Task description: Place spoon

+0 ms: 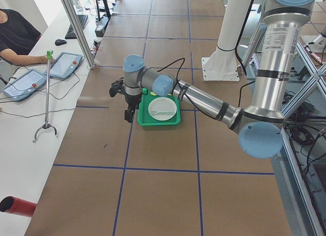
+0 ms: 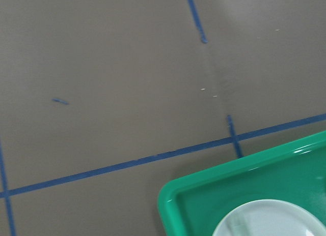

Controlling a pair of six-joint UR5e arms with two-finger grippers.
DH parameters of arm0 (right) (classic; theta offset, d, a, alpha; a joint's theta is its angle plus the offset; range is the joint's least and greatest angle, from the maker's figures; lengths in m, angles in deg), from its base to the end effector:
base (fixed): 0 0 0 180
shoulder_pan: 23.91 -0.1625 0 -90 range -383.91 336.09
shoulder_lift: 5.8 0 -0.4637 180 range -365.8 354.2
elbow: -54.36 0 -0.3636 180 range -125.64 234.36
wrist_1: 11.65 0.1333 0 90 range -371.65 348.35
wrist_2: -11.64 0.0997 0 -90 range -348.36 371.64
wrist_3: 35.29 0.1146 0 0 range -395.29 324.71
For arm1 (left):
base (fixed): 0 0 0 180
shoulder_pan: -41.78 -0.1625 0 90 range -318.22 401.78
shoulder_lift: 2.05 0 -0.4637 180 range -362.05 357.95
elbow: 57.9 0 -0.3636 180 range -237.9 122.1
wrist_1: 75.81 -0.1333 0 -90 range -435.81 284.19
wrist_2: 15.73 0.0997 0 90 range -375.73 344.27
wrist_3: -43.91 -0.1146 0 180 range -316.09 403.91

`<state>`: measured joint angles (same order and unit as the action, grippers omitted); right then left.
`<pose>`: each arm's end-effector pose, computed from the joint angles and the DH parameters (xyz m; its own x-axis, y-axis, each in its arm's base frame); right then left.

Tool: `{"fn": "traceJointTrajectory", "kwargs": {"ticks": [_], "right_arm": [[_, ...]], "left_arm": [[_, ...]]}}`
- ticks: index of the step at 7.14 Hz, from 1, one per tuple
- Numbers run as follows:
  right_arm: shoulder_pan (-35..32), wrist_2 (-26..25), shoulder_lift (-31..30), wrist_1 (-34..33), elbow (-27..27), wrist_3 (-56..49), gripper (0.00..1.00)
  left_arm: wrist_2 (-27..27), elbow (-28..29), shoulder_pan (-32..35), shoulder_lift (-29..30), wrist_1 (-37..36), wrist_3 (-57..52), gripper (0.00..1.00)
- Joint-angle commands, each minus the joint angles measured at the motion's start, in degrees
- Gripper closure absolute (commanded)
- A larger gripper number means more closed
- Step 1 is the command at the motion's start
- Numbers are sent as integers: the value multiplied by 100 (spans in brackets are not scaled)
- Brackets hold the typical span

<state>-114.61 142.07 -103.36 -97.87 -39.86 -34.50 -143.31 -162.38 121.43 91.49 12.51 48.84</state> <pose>0.0639 -0.4016 0.7298 0.7610 0.0181 0.6485 -0.0227 0.9997 -0.0013 0.0267 -0.4989 0.5719 0.7608 0.2289 -0.6072 -0.1074 0.9672 0.2300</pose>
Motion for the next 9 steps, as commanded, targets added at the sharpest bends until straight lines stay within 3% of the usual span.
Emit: {"fn": "traceJointTrajectory", "kwargs": {"ticks": [1,4,8,9], "right_arm": [[0,0,0,0,0,0,0],[0,0,0,0,0,0,0],[0,0,0,0,0,0,0],[0,0,0,0,0,0,0]], "left_arm": [[-381,795,1214,-511,1,-1534,0],[-382,895,1360,-960,-51,-1856,0],[-451,930,1360,-952,-61,-1462,0],[-713,930,1351,-943,-34,-1391,0]]}}
